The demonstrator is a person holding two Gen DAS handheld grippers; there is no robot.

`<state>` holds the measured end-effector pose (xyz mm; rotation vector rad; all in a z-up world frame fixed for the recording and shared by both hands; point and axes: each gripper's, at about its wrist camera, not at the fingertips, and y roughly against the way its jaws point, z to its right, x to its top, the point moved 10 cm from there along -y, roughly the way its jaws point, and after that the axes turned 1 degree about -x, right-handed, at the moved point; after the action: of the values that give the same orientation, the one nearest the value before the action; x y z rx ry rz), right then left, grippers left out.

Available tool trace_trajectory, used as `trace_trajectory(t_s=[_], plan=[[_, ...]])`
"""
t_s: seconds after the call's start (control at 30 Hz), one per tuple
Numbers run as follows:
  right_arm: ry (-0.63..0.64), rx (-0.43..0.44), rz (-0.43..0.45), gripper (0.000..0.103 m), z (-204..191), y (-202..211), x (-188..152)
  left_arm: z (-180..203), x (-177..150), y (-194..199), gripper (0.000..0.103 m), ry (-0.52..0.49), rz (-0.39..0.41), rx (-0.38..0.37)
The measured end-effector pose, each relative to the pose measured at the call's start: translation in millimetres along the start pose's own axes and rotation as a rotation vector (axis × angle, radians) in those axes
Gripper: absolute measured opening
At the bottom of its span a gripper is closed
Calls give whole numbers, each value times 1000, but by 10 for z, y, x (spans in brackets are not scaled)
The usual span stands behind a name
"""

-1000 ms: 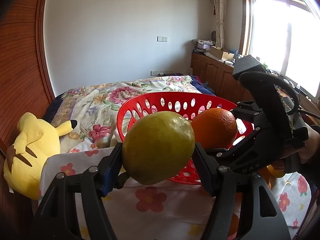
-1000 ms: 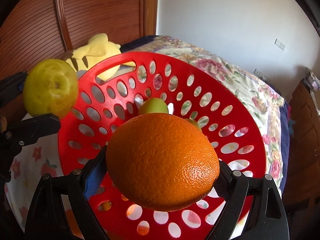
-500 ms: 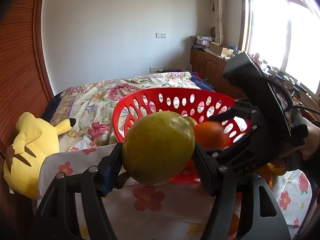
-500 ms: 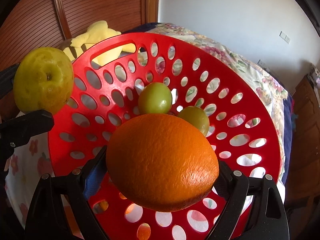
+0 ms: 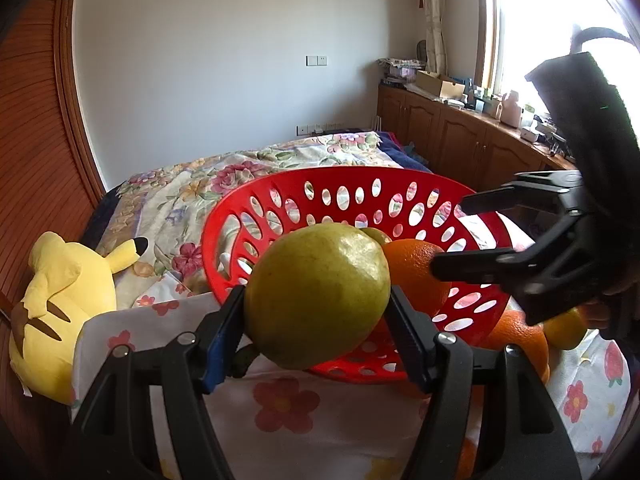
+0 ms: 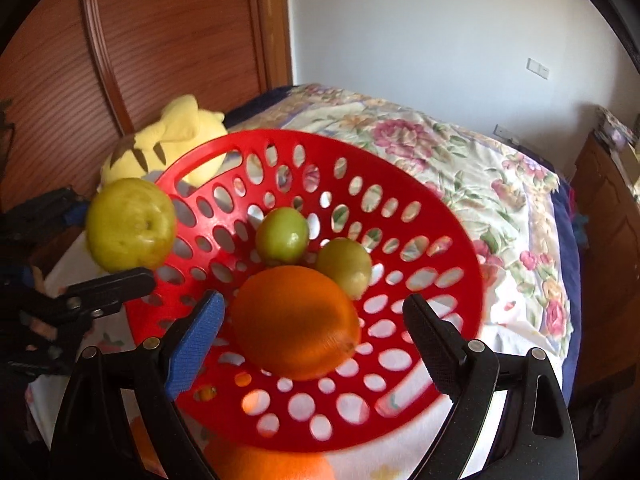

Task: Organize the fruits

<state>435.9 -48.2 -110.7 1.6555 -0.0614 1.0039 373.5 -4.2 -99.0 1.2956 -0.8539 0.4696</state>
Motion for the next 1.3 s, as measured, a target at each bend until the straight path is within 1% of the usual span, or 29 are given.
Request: trace_trajectory(t_s=[0.2,0.27,0.37,0.43,0.5,0.57,0.73,0.9,1.07,1.2,1.3], plan=[[-37,1,48,93,39,219,-102,52,-33,-72,68,2,-29,-1],[-30,-12,66,93,35,282,-122,71,-42,-78,68,1,-37,-2],[-33,-36,92,93,24,404,-152,121,-54,-64,70,1,-42,-24],[-39,-33,110,93,15,479,-173,145,-30,-36,70,0,-30,-29],[-44,-35,119,93,-2,553,-202,155,26,32,70,-9,1,-14],[-46,-38,126,93,-15,608,-231,171,58,105,70,-11,12,-14],[-52,-66,150,93,-1,813,-367,239,34,329,70,-17,47,-18],[-60,-99,170,93,14,986,-607,368,-151,574,70,-31,76,-32],[-108,-117,178,93,66,1114,-868,527,-375,739,70,-44,93,-48],[-140,-138,181,93,133,1188,-1034,641,-573,781,70,-56,99,-53],[-166,-172,175,93,214,1227,-1198,688,-711,758,70,-50,88,-52]])
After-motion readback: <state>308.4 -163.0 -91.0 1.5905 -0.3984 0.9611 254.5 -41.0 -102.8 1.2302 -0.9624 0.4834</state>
